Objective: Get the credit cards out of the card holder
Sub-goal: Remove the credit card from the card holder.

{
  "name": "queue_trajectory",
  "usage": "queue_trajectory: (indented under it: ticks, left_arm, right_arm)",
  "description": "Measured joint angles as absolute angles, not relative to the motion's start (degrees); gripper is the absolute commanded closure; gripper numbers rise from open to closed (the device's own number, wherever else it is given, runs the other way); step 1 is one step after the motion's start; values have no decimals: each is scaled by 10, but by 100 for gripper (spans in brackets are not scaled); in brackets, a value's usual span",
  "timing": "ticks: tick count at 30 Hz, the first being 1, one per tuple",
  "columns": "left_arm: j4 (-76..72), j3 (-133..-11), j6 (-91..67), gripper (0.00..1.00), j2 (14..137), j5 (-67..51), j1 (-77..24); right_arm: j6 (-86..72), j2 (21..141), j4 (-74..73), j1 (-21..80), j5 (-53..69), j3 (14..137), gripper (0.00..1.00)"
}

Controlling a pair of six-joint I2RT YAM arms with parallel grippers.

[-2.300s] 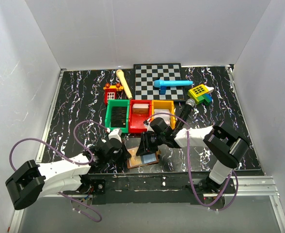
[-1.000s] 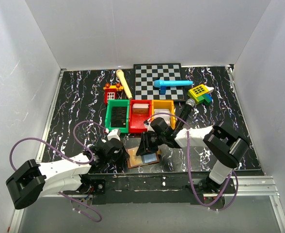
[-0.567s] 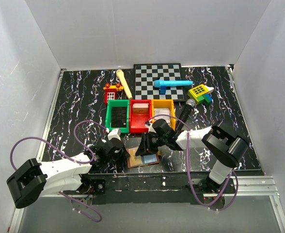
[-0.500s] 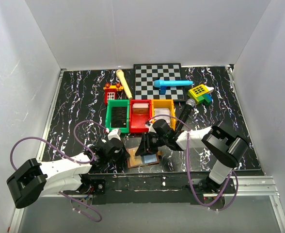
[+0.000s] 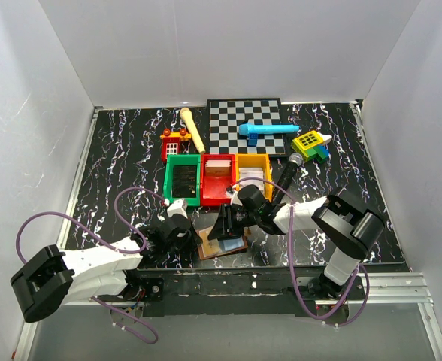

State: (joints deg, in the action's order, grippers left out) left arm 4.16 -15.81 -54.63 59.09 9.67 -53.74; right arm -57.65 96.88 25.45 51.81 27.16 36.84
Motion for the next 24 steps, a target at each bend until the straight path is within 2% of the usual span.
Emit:
queue_trajectory:
  ticks: [7,24]
  left_arm:
    - [38,-156,-547,100,590,97,-537]
    - [34,-144,-561,100,575,97,-537]
  right_arm:
    - [-579,971,259,518,278,368,60]
    - [-552,954,215,513,283,369,62]
